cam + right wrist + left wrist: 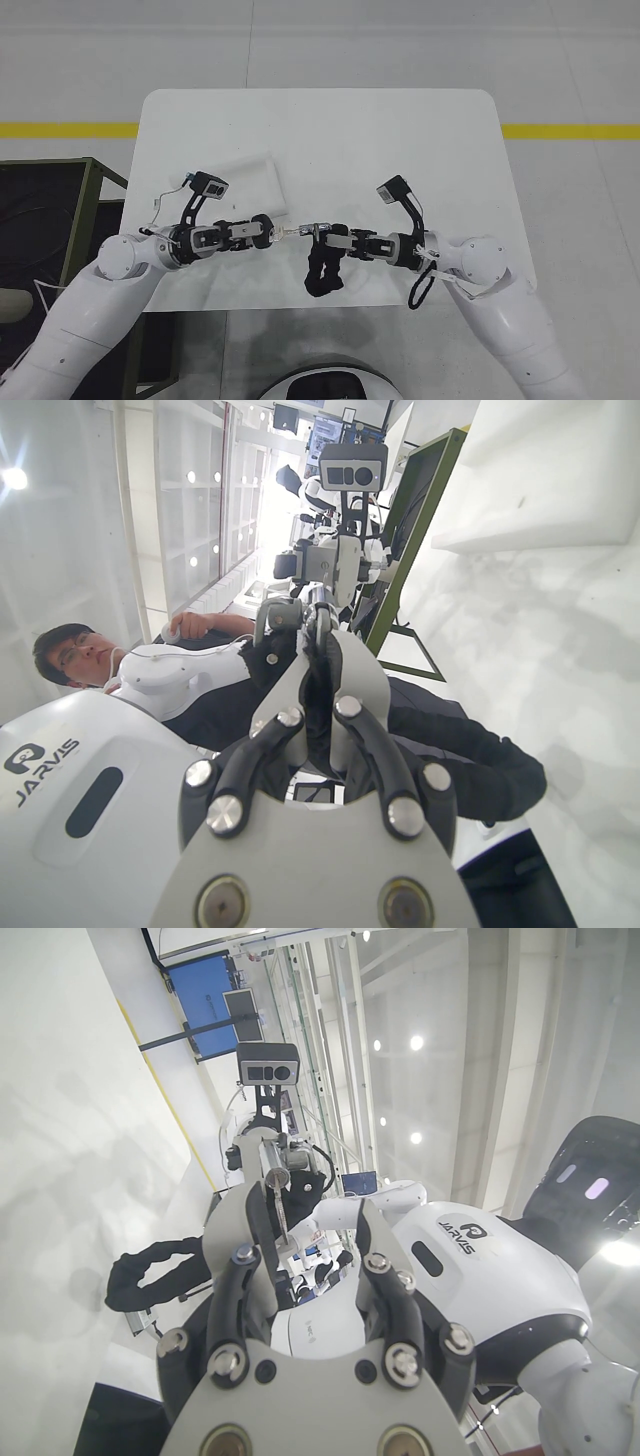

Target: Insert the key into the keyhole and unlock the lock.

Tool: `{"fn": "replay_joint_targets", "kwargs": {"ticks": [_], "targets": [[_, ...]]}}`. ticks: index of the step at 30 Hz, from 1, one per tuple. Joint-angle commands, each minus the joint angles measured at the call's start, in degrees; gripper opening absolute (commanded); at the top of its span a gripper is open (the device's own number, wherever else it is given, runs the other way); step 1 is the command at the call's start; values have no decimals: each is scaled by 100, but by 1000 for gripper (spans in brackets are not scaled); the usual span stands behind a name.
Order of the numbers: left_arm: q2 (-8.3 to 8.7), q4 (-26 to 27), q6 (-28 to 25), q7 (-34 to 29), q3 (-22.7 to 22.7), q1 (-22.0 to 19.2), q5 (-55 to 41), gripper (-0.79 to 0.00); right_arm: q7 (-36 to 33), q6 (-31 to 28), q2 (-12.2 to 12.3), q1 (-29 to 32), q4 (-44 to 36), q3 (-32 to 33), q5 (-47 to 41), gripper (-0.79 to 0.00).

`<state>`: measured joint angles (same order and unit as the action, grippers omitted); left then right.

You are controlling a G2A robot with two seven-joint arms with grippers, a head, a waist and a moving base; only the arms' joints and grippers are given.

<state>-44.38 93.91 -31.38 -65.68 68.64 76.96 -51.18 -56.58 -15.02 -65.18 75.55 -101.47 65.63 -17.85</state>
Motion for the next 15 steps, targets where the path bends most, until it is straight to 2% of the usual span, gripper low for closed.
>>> {"fn": "replay_joint_targets", "kwargs": {"ticks": [1,3,10,15], "targets": [[-21,5,61,-63,1,5,-17,-579,24,0,2,1,-10,2,57,-785],[-37,0,91,-102,19,3,-9,-603,53,-8,3,6,-17,5,91,-785],[-93,-4,224,-136,114,32,167,-782,105,-15,11,12,-60,-7,266,-785],[-128,-2,302,-131,156,58,299,-785,106,-11,15,7,-75,-15,311,-785]]}}
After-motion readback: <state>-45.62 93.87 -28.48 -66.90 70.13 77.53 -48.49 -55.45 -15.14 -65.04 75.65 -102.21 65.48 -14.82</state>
